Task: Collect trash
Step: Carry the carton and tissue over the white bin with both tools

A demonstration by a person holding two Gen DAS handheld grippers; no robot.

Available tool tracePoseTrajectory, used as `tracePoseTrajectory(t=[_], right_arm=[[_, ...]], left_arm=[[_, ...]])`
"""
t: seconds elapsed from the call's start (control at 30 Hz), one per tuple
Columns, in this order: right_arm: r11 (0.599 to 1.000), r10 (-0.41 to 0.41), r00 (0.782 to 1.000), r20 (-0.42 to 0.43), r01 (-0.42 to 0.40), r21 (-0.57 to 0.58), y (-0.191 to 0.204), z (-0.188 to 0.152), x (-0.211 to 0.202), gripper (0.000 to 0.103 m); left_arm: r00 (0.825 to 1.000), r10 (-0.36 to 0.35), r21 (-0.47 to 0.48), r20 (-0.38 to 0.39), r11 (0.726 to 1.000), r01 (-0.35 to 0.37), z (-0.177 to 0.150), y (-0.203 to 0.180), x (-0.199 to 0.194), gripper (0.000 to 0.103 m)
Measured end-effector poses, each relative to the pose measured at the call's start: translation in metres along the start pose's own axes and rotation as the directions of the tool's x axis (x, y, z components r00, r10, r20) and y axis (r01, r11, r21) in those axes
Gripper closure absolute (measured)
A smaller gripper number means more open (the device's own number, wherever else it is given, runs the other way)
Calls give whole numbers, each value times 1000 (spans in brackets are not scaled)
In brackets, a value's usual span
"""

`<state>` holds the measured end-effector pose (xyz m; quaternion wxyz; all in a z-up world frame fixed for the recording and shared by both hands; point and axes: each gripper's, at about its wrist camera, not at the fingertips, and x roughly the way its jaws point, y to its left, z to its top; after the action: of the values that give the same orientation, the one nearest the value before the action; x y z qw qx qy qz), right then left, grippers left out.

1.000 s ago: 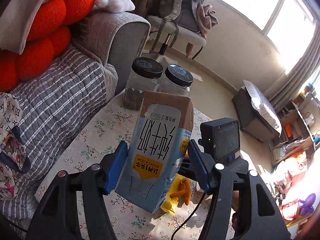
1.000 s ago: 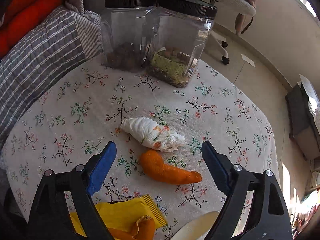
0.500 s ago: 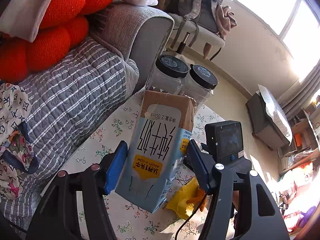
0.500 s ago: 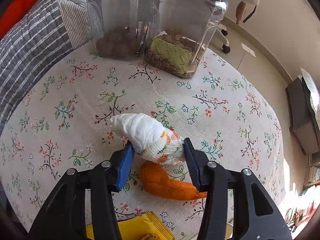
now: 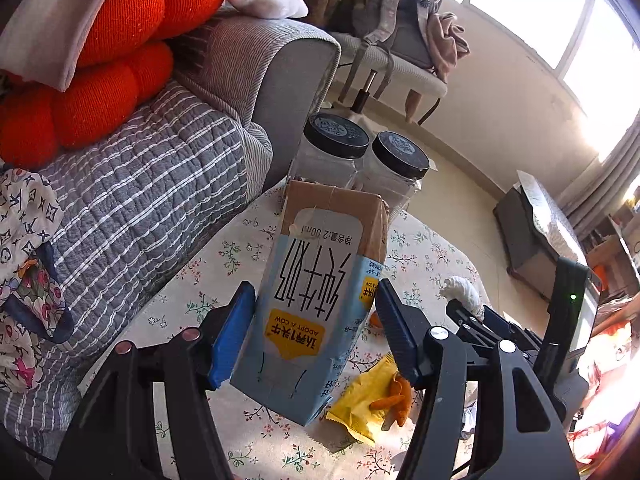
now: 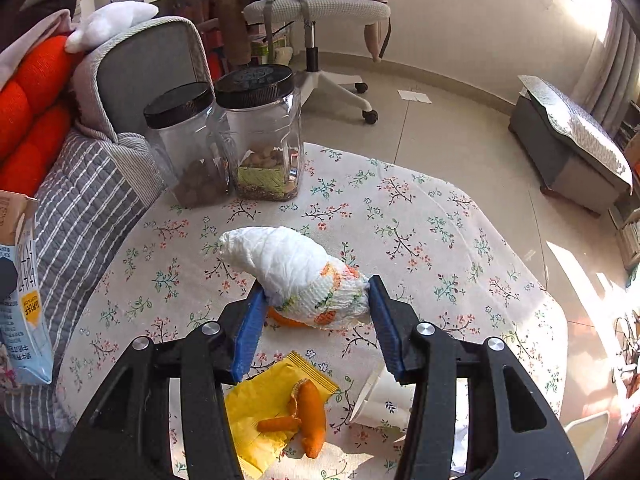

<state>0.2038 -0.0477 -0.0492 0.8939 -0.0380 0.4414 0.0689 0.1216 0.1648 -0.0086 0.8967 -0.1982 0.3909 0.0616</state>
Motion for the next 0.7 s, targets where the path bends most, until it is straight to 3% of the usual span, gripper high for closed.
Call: tracePoseTrajectory(t=[0.2,0.37,0.7], right_arm=[[998,-30,996,89,25,53,-18,-14,-45,55],[994,-94,979,178,81,78,-35,-33,-81,55],[973,-180,958,225,140,183,-83,-71,-126,55]], left_arm=[[1000,4,52,24,999,-6,-9,-20,-2,41],[999,-19,119,39,993,14,-23,-46,-6,41],[991,-92,229,93,971,69,-55,-95,-24,41]])
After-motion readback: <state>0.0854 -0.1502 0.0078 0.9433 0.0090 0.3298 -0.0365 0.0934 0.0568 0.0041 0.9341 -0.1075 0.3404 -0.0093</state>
